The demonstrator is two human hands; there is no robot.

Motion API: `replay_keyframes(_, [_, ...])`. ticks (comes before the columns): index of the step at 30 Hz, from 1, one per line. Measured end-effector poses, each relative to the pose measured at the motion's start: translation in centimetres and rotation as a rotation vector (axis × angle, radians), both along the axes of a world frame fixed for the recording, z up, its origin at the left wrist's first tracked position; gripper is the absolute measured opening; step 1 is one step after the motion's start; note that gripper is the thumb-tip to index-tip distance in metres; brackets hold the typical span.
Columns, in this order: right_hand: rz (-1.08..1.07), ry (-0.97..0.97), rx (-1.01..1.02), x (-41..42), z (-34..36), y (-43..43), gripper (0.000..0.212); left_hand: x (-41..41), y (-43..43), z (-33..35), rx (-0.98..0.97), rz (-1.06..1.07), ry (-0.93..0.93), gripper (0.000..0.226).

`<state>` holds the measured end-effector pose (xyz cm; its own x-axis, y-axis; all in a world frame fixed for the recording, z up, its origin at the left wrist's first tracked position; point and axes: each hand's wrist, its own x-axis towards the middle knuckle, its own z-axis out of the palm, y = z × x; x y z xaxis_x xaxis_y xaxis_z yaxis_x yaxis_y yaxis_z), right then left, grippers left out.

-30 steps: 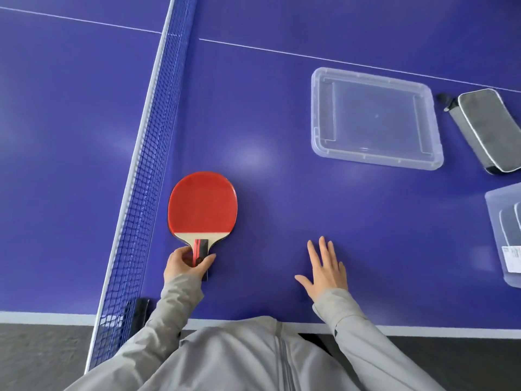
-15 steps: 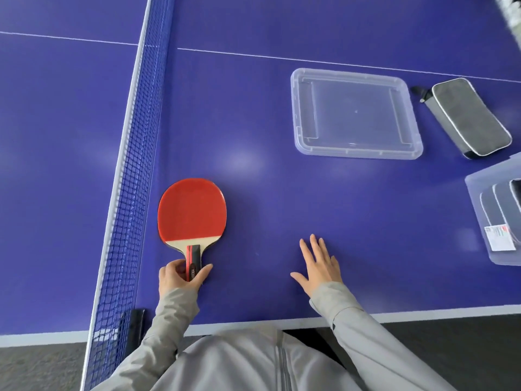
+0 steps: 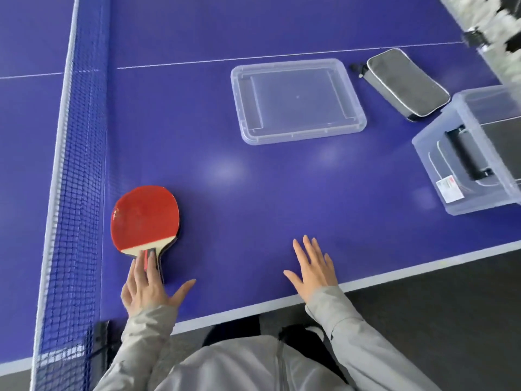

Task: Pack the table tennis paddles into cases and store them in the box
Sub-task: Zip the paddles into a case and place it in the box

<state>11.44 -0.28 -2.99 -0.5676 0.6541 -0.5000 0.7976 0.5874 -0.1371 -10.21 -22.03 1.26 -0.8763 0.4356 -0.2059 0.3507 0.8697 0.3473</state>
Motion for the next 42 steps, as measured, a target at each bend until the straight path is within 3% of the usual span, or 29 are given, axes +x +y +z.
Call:
replay_keyframes(4, [-0.080,0.051,0.022,5.1,1.2,1.7,0.072,3.6,4.3,0.6,-0.101,-0.253,0.072,0.127])
replay_keyframes(9, [-0.185,0.111,0.054,13.5,3.1,4.4,0.071,11.1,11.1,0.8,-0.258,-0.439,0.110,0.099])
replay_keyframes(20, [-0.522,0.171,0.175,33.0,5.9,11.5,0.069,27.8,26.3,3.8,-0.203,-0.745,0.252,0.091])
replay_keyframes(30, [-0.589,0.355,0.263,37.9,10.3,23.6,0.066,33.7,40.8,6.0,-0.021,-0.715,0.172,0.089])
replay_keyframes(42, [-0.279,0.455,0.424,35.3,15.0,43.2,0.060,30.7,59.8,7.5,0.105,-0.464,0.044,0.090])
